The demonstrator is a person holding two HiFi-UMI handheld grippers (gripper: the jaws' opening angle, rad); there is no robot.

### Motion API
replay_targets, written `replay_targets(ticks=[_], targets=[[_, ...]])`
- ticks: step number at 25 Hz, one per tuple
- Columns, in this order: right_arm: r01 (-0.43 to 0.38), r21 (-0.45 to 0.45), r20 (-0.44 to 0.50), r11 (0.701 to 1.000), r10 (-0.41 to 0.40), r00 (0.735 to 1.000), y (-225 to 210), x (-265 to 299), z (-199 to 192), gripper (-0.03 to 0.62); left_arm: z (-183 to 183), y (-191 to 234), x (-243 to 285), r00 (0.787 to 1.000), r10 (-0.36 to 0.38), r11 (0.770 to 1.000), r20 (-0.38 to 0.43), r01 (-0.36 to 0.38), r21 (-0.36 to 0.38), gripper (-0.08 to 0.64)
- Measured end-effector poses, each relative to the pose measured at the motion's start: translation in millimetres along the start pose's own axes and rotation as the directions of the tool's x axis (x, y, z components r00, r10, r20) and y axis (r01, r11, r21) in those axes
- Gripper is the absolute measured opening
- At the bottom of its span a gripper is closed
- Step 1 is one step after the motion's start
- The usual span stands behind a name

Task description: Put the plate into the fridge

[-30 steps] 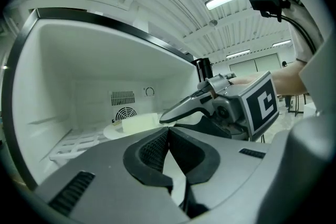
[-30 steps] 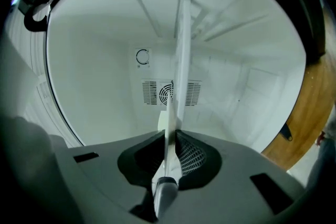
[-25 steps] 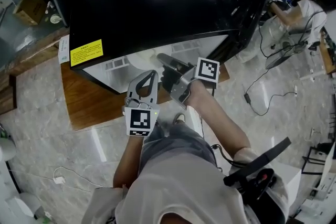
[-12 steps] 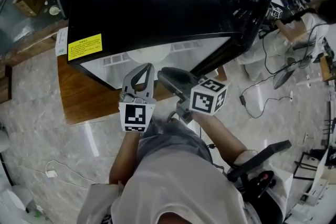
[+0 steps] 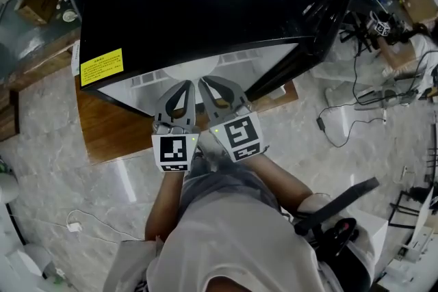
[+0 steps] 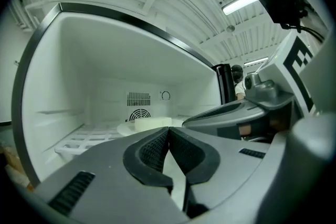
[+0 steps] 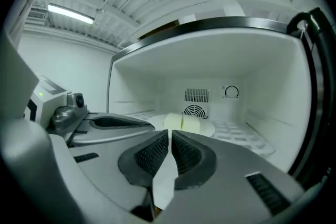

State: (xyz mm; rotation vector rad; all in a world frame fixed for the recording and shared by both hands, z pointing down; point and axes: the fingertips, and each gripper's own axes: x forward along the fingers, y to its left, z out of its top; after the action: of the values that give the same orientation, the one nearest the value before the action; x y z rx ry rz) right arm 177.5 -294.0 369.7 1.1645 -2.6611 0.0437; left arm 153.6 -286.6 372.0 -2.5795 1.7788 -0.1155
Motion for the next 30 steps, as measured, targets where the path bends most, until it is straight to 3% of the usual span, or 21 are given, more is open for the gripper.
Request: replay_targets(ticks=[4, 8, 21, 30], targets=[[0.011, 0.01, 0.001, 1.0, -0.011, 1.0, -11.2, 7.5, 2.5, 0.033, 0.4, 0.4, 8.1, 1.0, 0.0, 1.0, -0.005, 0.0, -0.004, 0.02], [0.04, -0.043, 0.001, 0.998, -0.04, 0.999, -26.0, 15.1, 0.8, 0.034, -3.5, -0.7, 21.4, 1.0, 0.004, 1.0, -0.019, -0.003, 0.027, 0.02], [0.02, 0.023, 0.013, 1.0, -0.021, 1.0, -51.3, 33.2, -6.0, 0.034, -8.0, 0.5, 49.1, 1.0, 0.024, 1.0, 0.001, -0.024, -0.006, 0.02], [0.077, 0.051, 0.027, 0.996, -0.079, 0.997, -59.9, 27.0, 5.2, 0.034, 13.7, -5.6, 45.0, 0.999, 0.015, 0.999, 0.036, -0.013, -0.053, 0.02]])
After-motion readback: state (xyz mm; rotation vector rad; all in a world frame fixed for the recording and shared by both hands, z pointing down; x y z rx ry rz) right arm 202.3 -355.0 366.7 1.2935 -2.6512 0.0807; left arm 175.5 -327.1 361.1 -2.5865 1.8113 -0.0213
